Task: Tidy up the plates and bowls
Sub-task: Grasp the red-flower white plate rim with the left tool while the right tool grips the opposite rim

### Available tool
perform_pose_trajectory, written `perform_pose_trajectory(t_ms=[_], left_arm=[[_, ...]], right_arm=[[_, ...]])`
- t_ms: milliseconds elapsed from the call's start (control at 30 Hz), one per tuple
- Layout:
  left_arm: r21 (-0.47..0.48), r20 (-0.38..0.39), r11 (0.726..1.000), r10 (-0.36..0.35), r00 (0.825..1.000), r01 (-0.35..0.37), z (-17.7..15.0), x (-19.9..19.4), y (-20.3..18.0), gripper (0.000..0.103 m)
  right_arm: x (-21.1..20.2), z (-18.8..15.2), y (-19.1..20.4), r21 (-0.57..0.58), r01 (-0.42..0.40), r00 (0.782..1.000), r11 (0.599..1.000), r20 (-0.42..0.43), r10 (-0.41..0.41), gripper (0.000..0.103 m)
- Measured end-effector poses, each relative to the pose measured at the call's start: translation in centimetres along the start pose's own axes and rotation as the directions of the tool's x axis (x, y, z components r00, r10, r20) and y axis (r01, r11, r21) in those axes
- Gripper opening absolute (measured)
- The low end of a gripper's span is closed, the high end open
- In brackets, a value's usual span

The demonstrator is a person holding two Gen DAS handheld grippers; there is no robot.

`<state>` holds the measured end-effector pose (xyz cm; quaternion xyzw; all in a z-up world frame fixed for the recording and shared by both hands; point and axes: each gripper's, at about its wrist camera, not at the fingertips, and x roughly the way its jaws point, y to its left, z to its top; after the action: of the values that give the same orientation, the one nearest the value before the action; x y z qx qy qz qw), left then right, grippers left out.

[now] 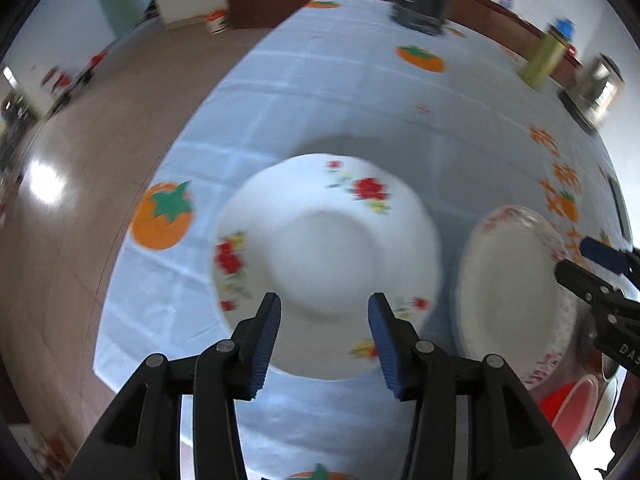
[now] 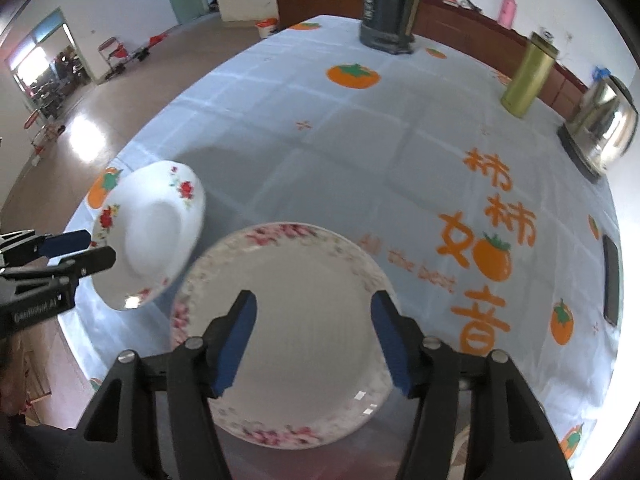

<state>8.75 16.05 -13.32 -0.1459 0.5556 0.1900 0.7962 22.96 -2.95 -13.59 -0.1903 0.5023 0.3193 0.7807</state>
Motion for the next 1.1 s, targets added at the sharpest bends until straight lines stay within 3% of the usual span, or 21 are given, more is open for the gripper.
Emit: perform_pose_trajectory(t_ms=[200, 600, 967, 1100], left_arm=[[-0.088, -0.027, 0.996, 0.019, 0.999, -0.022, -0.5, 0.9, 3.9, 0.048], [-0.177, -0.094, 0.983, 0.030, 0.995, -0.047, -0.5, 3.6, 7.9, 0.049], [-0.155, -0.094, 0.988, 0.005, 0.996, -0.019, 0.8, 4.8, 7.8, 0.049], [-0.146, -0.104, 0.989, 0.002, 0.995, -0.017, 1.1, 5.6, 7.6, 0.049]], right_arm=[[0.9, 1.2, 2.7, -0.050, -0.038, 0.999, 0.998, -0.018, 0.037, 0.046], [4.1, 4.1, 7.3, -0.087, -0.107, 0.993, 0.990, -0.055, 0.103, 0.040], [7.7, 5.3, 9.5, -0.123, -0.087, 0.990, 0.989, -0.124, 0.072, 0.032], [8.4, 5.3, 9.9, -0.133, -0.080, 0.989, 0.988, -0.135, 0.062, 0.023]])
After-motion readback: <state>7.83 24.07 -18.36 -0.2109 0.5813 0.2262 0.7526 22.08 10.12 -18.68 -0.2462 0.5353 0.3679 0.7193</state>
